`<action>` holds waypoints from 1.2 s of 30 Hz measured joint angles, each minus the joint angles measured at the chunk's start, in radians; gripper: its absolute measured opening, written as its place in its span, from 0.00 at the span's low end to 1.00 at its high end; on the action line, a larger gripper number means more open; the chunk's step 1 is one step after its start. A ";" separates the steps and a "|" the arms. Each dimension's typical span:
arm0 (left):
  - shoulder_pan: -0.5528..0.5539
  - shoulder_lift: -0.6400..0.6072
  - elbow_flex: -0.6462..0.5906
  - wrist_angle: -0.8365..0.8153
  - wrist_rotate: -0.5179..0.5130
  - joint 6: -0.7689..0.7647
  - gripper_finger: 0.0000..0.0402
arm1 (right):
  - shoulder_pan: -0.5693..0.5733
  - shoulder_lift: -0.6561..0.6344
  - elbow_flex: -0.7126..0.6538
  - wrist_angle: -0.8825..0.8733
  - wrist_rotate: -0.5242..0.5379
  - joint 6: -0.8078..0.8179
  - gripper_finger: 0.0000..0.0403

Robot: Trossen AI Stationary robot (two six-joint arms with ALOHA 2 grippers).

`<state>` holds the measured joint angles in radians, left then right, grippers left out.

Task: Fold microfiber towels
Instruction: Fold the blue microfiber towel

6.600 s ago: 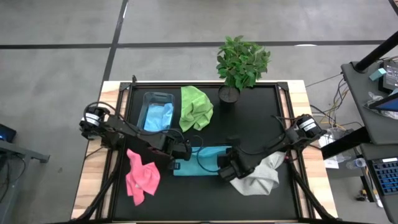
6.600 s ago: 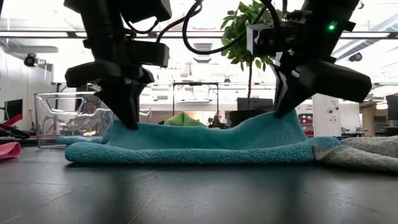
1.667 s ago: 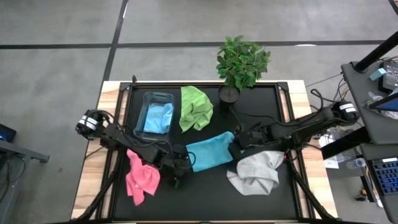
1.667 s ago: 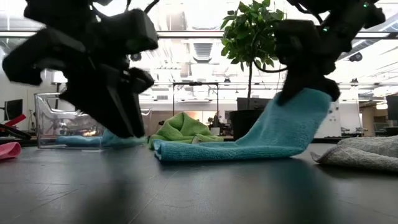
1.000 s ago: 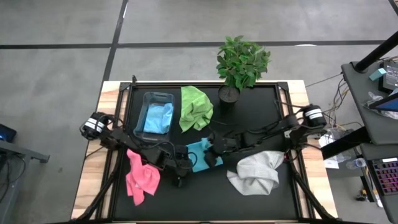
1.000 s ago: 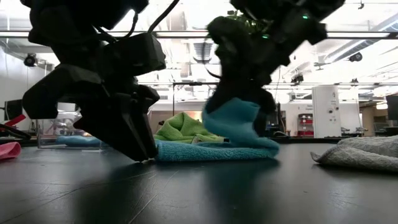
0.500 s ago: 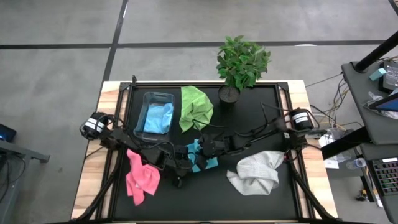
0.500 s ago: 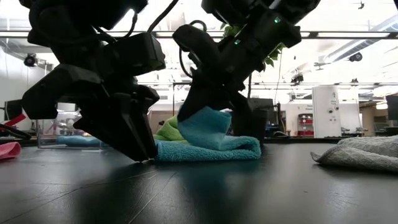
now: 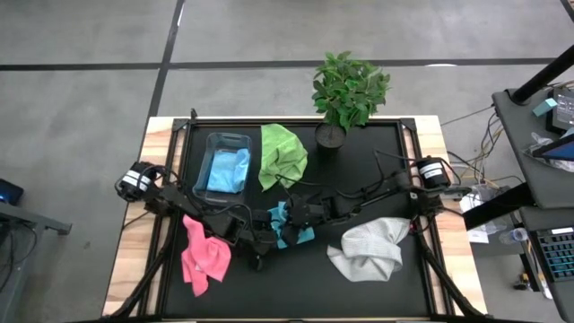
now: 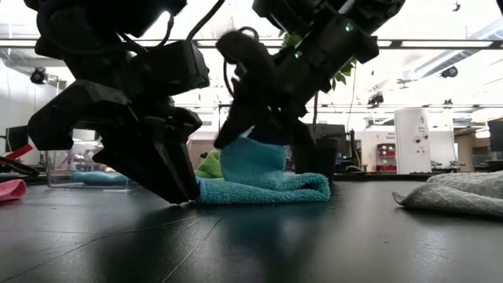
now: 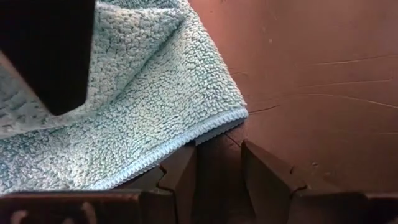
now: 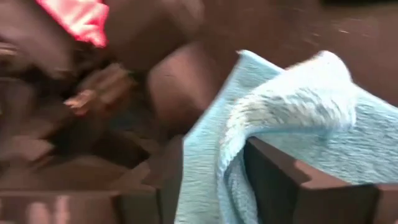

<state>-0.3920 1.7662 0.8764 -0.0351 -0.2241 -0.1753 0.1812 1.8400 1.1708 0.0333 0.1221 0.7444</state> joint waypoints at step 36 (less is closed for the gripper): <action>-0.022 -0.189 -0.003 -0.102 0.011 -0.002 0.29 | 0.211 -0.040 0.132 -0.361 0.091 -0.438 0.52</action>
<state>-0.4143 1.5772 0.8738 -0.1368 -0.2131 -0.1768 0.3925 1.7996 1.3028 -0.3282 0.2129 0.3062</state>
